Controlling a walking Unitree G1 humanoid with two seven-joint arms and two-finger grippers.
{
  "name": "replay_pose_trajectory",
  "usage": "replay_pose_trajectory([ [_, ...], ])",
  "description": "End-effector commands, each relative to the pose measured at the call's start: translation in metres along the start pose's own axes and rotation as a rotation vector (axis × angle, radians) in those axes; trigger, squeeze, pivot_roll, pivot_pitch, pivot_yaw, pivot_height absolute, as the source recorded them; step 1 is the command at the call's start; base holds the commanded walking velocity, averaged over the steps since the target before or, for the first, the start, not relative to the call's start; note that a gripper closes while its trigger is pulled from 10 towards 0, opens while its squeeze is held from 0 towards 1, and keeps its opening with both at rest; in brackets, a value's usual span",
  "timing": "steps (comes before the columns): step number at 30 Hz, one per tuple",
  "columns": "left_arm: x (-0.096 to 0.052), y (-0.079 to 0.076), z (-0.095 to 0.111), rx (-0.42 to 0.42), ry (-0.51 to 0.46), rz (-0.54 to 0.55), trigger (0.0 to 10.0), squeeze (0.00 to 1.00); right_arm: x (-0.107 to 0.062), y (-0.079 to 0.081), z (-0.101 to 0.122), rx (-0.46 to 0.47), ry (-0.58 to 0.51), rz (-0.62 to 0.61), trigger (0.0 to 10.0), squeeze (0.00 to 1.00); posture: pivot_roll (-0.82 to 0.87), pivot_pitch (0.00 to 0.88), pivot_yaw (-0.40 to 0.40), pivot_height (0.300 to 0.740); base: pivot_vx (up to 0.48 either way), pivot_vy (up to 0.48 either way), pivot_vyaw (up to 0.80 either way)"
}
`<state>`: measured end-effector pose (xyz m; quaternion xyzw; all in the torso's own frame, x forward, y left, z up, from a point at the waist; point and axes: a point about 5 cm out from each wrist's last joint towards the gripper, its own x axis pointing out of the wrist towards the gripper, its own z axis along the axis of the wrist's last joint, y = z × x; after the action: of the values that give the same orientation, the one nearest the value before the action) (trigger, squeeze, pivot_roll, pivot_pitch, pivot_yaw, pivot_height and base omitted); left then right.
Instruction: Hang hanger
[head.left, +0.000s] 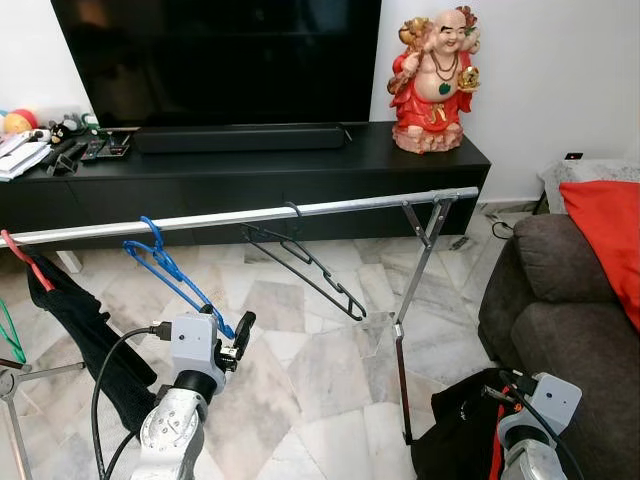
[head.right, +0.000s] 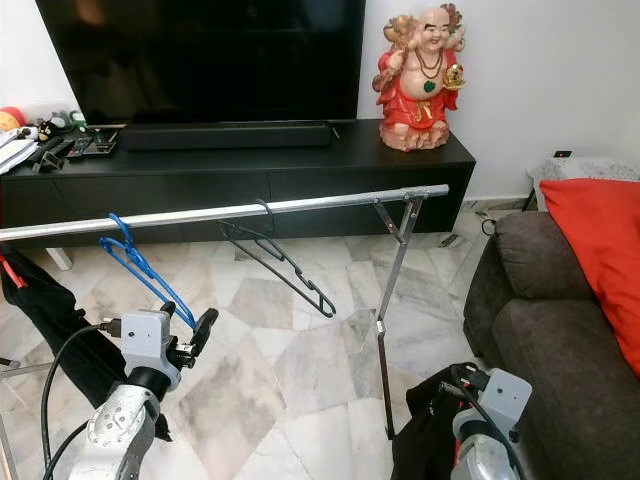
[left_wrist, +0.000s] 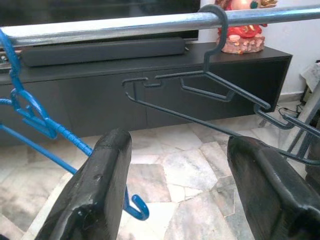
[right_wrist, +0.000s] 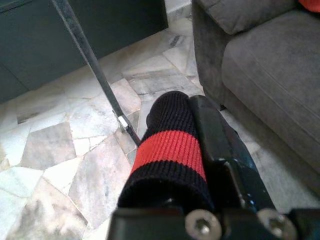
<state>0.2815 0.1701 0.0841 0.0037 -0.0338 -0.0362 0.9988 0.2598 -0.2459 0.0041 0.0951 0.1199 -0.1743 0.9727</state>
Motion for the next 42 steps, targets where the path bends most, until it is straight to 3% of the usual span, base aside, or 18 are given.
replay_pose_trajectory([
  [1, 0.002, -0.002, 0.002, 0.007, -0.005, 0.011, 10.0, 0.00, 0.005, 0.002, 0.010, -0.015, -0.030, 0.017, 10.0, 0.00, -0.02, 0.000, 0.028, 0.740, 0.000, 0.000, 0.00],
  [10, 0.012, 0.001, 0.009, 0.014, -0.025, 0.008, 10.0, 0.00, 0.012, 0.011, 0.017, -0.005, -0.035, 0.031, 10.0, 0.00, 0.00, 0.000, 0.029, 0.740, 0.000, 0.000, 0.00],
  [14, 0.009, 0.003, 0.012, 0.015, -0.035, 0.021, 10.0, 0.00, 0.009, 0.014, 0.012, -0.019, -0.026, 0.058, 10.0, 0.00, 0.01, 0.000, 0.019, 0.740, 0.000, 0.000, 0.00],
  [22, 0.006, -0.002, 0.014, 0.019, -0.047, 0.010, 10.0, 0.00, 0.004, 0.003, 0.001, -0.039, 0.017, 0.039, 10.0, 0.00, -0.01, 0.007, 0.026, 0.740, 0.060, 0.000, 0.00],
  [30, 0.007, -0.005, 0.016, 0.014, -0.057, 0.005, 10.0, 0.00, 0.002, 0.004, 0.001, -0.083, 0.012, 0.074, 10.0, 0.00, -0.01, 0.013, 0.025, 0.740, 0.249, 0.000, 0.00],
  [42, 0.006, -0.007, 0.017, 0.018, -0.059, -0.007, 10.0, 0.00, 0.000, 0.004, -0.003, -0.069, 0.032, 0.083, 10.0, 0.00, 0.00, 0.014, 0.023, 0.740, 0.257, 0.000, 0.29],
])
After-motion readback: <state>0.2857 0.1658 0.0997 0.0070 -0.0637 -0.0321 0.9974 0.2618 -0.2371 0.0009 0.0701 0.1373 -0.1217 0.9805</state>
